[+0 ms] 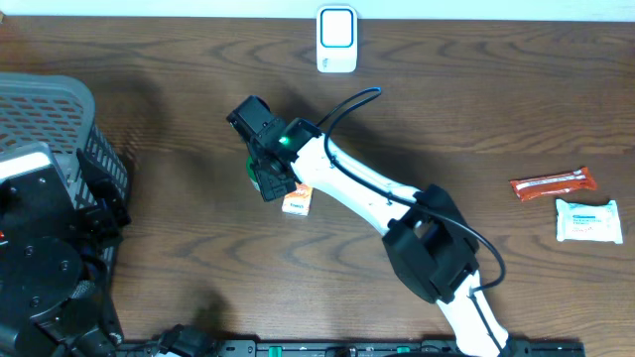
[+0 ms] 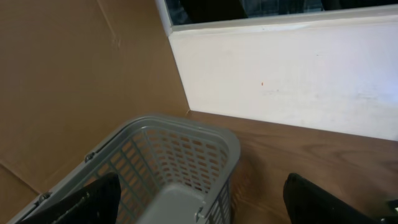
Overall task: Scan the item barcode
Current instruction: 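Move the right gripper to the green-lidded jar and grasp it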
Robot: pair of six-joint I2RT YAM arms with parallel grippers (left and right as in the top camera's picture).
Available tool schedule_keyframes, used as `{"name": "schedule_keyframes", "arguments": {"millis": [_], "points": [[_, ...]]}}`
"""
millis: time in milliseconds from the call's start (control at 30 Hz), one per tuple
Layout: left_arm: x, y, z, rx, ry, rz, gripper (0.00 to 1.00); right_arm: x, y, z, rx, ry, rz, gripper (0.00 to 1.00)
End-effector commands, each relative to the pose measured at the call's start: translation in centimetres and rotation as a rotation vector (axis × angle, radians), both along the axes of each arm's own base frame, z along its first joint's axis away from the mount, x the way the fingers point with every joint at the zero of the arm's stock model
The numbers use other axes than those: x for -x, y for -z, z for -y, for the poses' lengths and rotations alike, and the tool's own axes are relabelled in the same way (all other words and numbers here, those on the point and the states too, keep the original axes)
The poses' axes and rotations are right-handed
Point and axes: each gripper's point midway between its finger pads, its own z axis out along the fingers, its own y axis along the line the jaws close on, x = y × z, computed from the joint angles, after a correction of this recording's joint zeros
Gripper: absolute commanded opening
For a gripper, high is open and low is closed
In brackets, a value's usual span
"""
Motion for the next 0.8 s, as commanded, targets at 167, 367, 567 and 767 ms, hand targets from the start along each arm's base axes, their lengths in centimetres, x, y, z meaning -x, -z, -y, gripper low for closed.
{"name": "schedule_keyframes", "arguments": {"millis": [167, 367, 567, 767], "points": [[0.0, 0.1, -0.1, -0.004, -0.012, -0.003, 0.84, 1.1, 4.4, -0.1, 0.003, -0.011, -0.131, 0.78], [0.0, 0.1, -0.1, -0.003, -0.012, -0.003, 0.84, 1.0, 4.1, 0.0, -0.009, -0.047, -0.136, 0.65], [0.0, 0.1, -0.2, -0.003, -0.012, -0.003, 0.84, 0.4, 2.4, 0.4, -0.024, -0.245, -0.078, 0.64], [0.0, 0.1, -0.2, -0.003, -0.012, -0.003, 0.84, -2.1, -1.9, 3.2, 0.043, -0.605, 0.152, 0.66]]}}
